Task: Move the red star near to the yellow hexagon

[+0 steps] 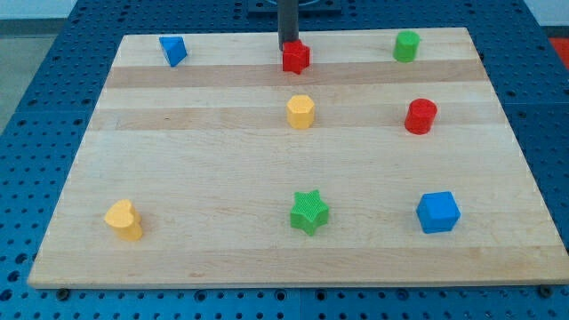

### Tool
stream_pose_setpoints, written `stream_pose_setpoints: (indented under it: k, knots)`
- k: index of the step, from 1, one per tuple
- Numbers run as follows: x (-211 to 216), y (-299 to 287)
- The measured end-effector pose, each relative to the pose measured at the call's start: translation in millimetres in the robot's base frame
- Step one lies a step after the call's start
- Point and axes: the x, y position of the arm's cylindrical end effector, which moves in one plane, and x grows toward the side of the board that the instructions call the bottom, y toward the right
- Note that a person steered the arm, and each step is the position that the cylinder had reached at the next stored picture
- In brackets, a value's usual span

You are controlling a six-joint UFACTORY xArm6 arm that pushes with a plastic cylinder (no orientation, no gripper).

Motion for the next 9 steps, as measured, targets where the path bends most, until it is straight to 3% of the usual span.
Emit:
stream_pose_setpoints:
  k: [6, 9]
  knots:
    - [71, 0]
    - [20, 36]
